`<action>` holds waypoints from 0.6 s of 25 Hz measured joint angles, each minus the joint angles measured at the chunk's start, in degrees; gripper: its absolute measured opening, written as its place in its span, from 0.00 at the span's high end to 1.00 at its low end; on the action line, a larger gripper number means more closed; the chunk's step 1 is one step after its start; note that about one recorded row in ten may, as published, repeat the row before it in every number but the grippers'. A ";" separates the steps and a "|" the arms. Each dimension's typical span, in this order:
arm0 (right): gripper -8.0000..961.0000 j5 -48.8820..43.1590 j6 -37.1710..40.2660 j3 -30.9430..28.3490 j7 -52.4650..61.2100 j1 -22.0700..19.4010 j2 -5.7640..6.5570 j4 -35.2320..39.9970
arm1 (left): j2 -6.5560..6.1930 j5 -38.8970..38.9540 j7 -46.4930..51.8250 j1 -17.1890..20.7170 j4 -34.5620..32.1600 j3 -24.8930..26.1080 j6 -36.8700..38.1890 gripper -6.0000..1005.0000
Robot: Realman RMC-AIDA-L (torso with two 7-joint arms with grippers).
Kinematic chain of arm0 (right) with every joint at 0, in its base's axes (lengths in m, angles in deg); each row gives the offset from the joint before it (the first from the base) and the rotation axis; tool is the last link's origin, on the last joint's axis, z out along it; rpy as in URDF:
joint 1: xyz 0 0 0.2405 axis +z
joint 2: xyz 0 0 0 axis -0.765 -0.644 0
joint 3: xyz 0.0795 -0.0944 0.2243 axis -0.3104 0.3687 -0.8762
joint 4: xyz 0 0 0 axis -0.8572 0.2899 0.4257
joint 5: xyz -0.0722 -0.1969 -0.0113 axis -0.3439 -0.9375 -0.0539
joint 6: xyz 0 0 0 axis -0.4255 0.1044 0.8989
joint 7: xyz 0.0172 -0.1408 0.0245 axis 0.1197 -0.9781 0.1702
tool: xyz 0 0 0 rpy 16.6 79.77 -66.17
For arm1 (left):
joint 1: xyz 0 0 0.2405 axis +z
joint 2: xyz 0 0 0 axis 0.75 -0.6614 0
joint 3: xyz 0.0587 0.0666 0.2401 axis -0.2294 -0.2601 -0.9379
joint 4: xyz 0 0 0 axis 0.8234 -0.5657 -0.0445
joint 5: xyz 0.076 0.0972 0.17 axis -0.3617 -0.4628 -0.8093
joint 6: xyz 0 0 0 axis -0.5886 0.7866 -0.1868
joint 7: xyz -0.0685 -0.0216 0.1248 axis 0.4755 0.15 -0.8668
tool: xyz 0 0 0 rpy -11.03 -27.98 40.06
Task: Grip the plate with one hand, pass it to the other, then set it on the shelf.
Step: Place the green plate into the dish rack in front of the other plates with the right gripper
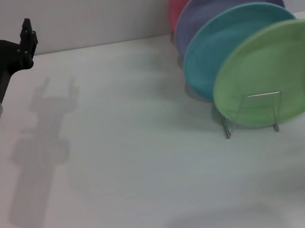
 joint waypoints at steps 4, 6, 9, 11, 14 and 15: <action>0.75 -0.13 -0.36 0.13 -0.01 -0.29 -0.05 0.06 | 0.00 0.00 0.00 0.00 0.00 -0.11 0.00 0.39; 0.71 -0.17 -0.67 0.14 0.01 -0.45 -0.06 0.01 | 0.00 0.00 0.00 0.09 0.00 -0.18 0.00 0.39; 0.64 -0.18 -0.90 0.11 0.19 -0.49 -0.12 0.01 | 0.00 0.00 0.00 0.13 0.00 -0.20 0.00 0.39; 0.60 -0.20 -1.00 0.10 0.29 -0.48 -0.16 0.03 | 0.00 0.00 0.00 0.17 0.00 -0.22 0.00 0.39; 0.54 -0.21 -1.03 0.12 0.43 -0.39 -0.15 0.05 | 0.00 0.00 0.00 0.22 0.00 -0.35 0.02 0.39; 0.52 -0.20 -1.03 0.13 0.44 -0.23 -0.13 0.12 | 0.00 0.00 0.00 0.23 0.02 -0.44 0.03 0.39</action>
